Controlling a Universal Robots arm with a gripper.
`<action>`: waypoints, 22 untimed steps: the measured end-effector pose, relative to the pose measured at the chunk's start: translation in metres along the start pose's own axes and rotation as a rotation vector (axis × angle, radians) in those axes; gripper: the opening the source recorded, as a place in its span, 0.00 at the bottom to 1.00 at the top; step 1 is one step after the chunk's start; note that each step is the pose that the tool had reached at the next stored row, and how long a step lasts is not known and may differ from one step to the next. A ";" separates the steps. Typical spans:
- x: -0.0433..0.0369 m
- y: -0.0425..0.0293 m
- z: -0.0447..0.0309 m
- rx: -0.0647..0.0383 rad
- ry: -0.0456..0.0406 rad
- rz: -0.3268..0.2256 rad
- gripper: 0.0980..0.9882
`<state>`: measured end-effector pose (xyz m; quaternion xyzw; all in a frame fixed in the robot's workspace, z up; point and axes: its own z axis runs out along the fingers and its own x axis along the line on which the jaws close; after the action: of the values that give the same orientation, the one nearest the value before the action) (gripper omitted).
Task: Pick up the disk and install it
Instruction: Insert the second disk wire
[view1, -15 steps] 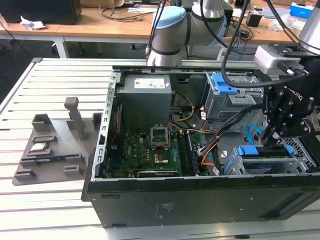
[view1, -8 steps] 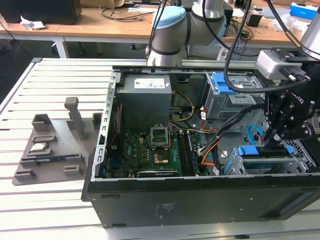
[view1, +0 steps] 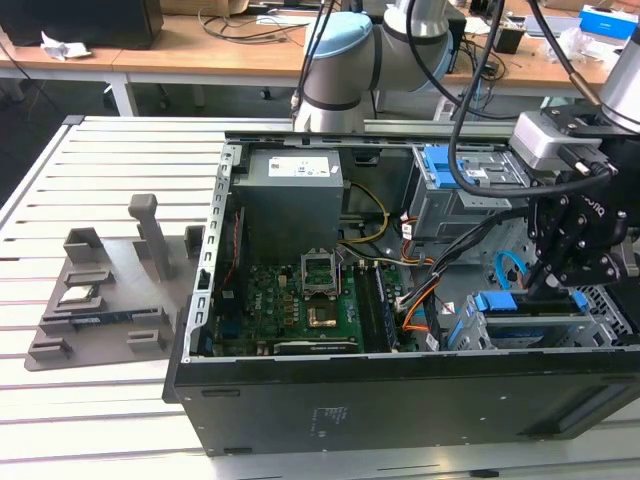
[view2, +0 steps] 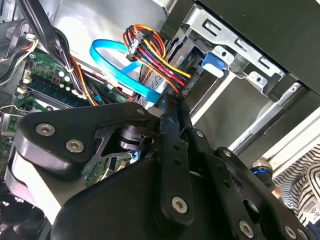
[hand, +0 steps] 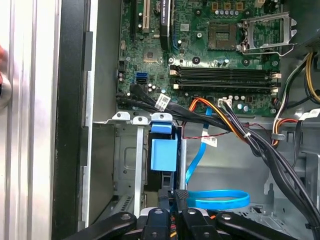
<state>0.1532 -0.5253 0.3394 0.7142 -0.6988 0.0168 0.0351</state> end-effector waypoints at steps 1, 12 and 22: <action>0.0002 0.0000 0.0010 0.000 0.0002 0.000 0.07; -0.0085 0.0003 -0.0317 0.000 0.0003 0.000 0.14; -0.0099 0.0011 -0.0648 0.000 0.0001 0.000 0.01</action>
<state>0.1535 -0.5106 0.4033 0.7143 -0.6988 0.0168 0.0351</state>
